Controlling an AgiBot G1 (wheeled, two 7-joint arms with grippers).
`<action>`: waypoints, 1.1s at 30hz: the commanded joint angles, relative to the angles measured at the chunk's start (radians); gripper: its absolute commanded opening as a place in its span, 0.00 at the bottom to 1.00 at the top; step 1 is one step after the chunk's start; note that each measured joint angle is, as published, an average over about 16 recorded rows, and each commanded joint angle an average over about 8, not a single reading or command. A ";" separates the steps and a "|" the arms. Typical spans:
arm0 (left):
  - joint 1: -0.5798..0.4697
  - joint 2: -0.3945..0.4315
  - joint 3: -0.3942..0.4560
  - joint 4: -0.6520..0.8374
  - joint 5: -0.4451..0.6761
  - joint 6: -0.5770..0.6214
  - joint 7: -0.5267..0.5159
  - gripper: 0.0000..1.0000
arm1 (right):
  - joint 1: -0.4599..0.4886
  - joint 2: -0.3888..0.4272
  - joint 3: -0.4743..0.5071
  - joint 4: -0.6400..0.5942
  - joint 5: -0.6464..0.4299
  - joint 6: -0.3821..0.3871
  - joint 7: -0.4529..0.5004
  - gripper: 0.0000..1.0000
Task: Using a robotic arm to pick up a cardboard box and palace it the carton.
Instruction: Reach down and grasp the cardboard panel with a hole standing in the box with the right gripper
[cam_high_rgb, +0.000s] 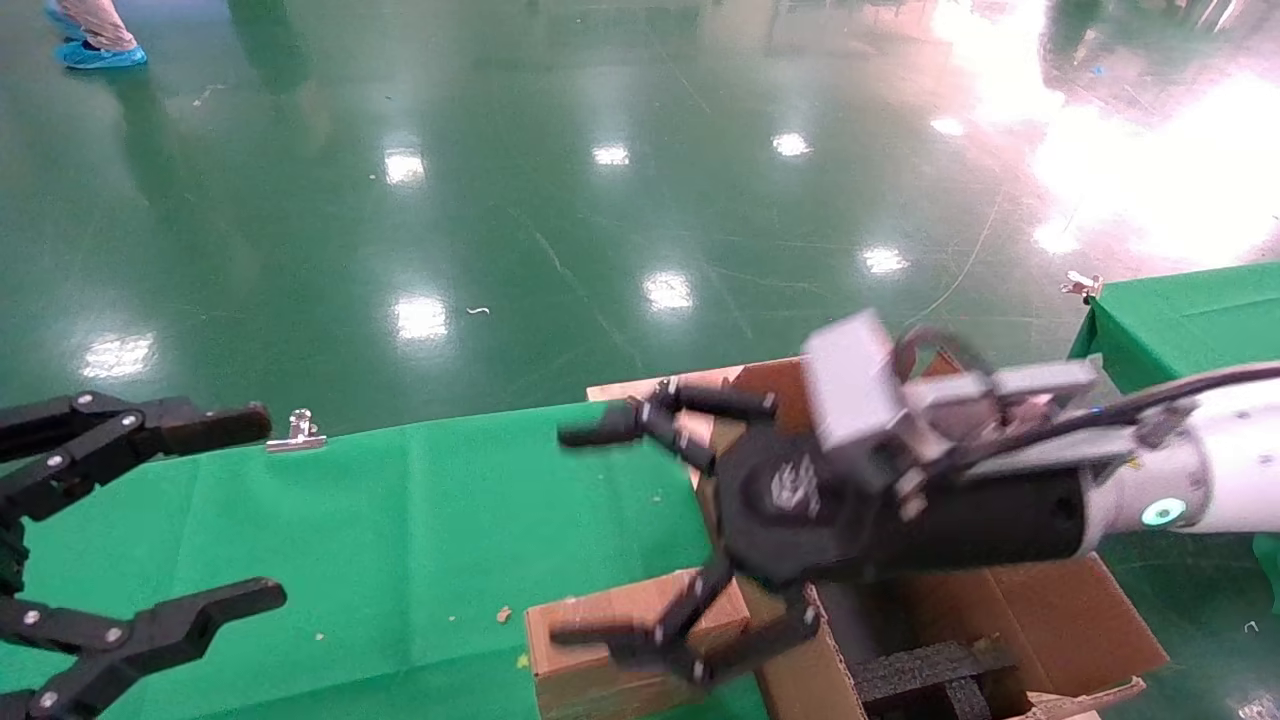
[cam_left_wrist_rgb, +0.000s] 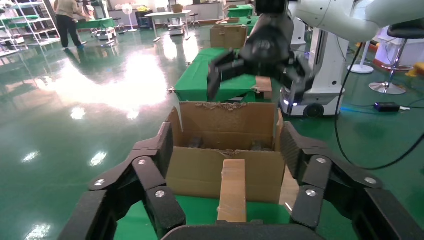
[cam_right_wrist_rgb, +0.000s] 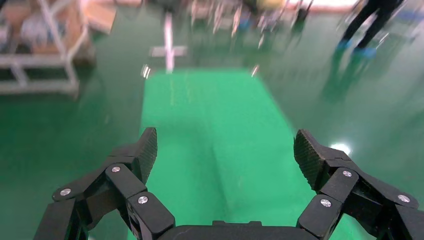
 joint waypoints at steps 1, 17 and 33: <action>0.000 0.000 0.000 0.000 0.000 0.000 0.000 0.00 | 0.015 0.005 -0.019 0.007 -0.043 -0.007 0.006 1.00; 0.000 0.000 0.001 0.000 0.000 0.000 0.000 0.00 | 0.351 -0.158 -0.416 -0.073 -0.514 -0.068 0.039 1.00; 0.000 0.000 0.001 0.000 -0.001 0.000 0.001 0.00 | 0.547 -0.314 -0.708 -0.237 -0.599 -0.060 -0.099 1.00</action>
